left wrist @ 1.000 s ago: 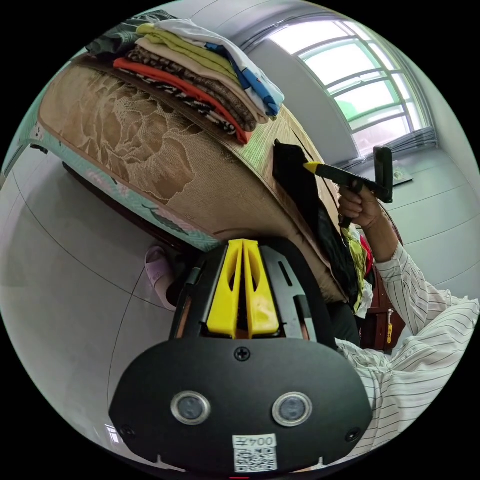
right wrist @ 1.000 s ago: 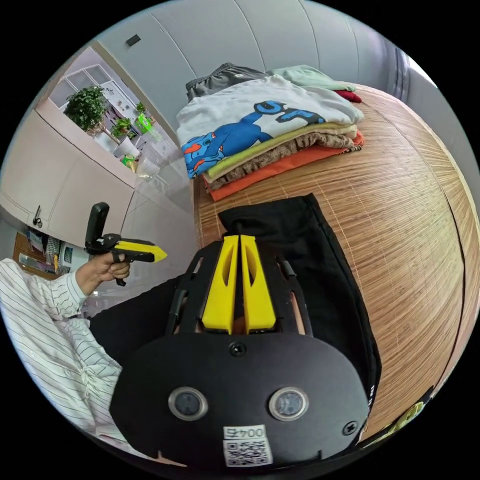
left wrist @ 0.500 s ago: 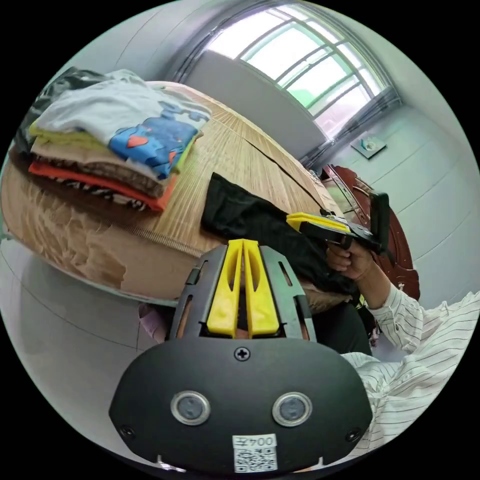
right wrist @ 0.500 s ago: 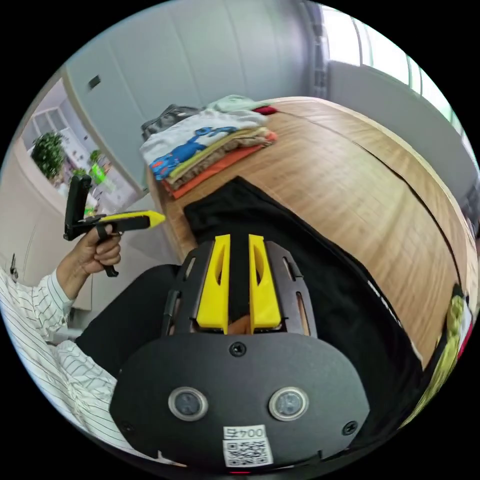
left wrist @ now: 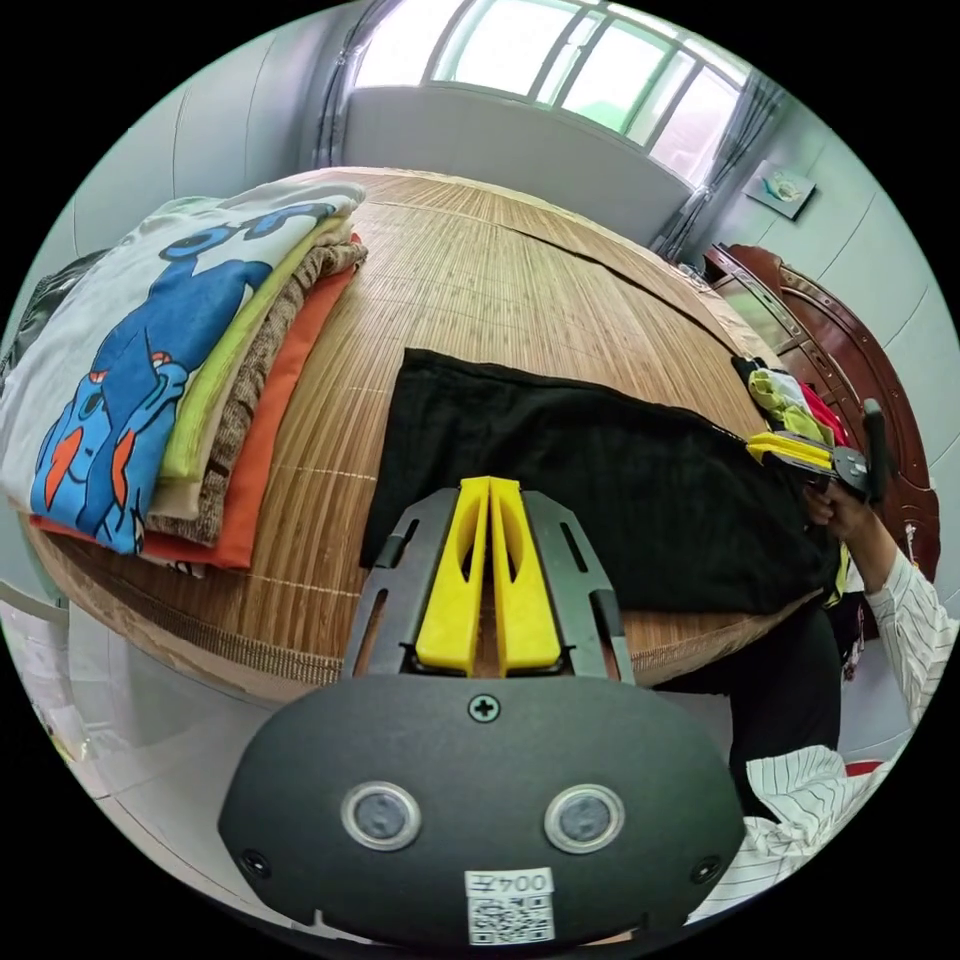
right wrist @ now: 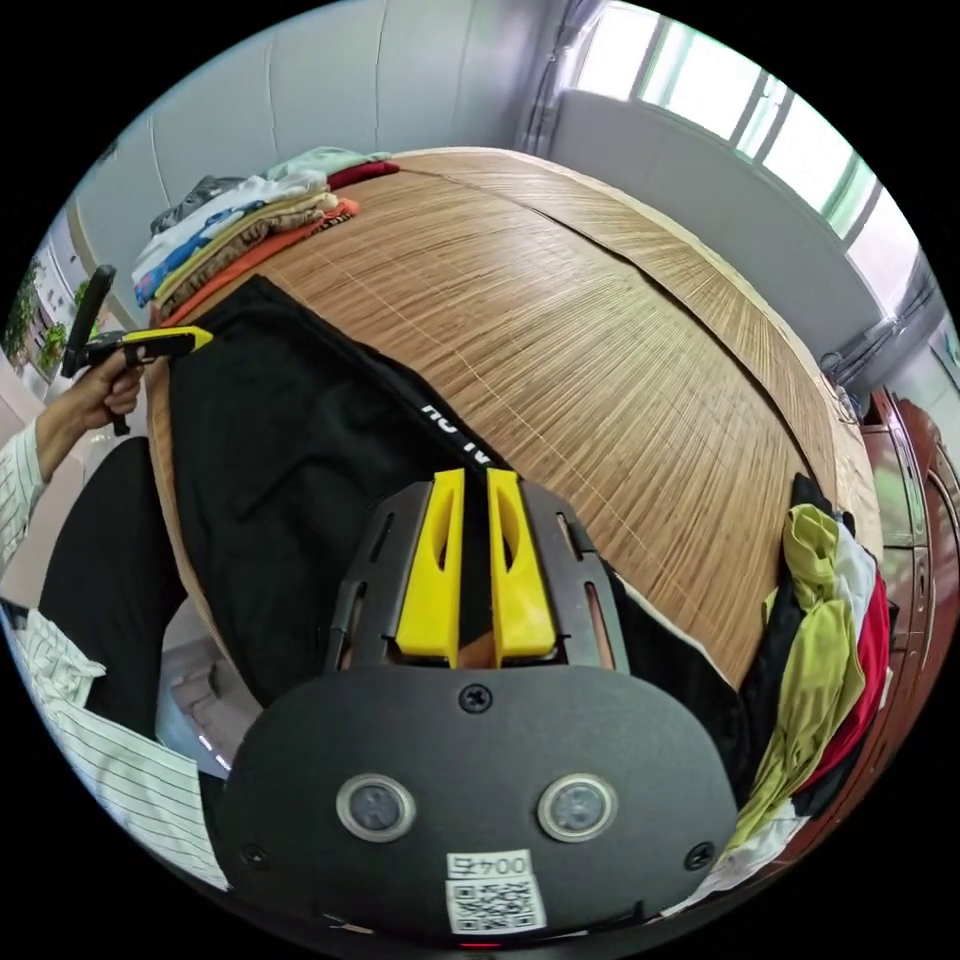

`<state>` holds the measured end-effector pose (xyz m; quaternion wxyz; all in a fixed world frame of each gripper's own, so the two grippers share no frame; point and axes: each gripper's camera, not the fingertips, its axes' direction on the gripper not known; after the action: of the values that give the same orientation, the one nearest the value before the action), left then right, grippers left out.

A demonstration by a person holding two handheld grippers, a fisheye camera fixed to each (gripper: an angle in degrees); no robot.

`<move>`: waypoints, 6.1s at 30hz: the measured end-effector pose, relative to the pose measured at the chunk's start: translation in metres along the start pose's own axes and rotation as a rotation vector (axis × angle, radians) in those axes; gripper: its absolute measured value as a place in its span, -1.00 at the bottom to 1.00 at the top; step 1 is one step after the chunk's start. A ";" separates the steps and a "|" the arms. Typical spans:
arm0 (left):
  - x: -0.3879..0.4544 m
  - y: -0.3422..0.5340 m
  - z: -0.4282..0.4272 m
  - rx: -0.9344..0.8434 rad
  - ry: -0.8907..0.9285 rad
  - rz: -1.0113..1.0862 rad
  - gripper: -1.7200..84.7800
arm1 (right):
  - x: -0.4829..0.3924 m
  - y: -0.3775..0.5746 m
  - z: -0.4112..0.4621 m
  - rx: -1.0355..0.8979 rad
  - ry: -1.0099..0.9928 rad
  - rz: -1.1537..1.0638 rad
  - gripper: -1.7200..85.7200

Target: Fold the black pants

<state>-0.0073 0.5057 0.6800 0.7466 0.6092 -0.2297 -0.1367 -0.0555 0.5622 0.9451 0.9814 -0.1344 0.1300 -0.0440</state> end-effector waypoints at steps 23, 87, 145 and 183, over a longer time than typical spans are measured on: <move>0.132 -0.019 0.126 -0.038 0.039 0.109 -0.96 | 0.144 0.267 -0.082 0.113 0.147 0.800 -0.87; 0.469 0.035 0.489 -0.579 0.411 0.453 -0.96 | -0.120 0.215 -0.071 -0.036 0.313 0.113 -0.89; -0.190 0.051 0.026 0.300 0.603 -1.017 -0.76 | -0.122 0.208 -0.116 0.272 -0.401 0.406 -0.98; -0.136 -0.019 -0.055 0.202 0.771 -0.643 -0.50 | -0.328 -0.213 -0.019 0.196 -0.247 -0.098 -0.94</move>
<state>-0.0946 0.6139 0.6296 0.6348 0.7242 0.2493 -0.1020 -0.3876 0.3928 1.0663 0.9950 -0.0485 -0.0033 -0.0874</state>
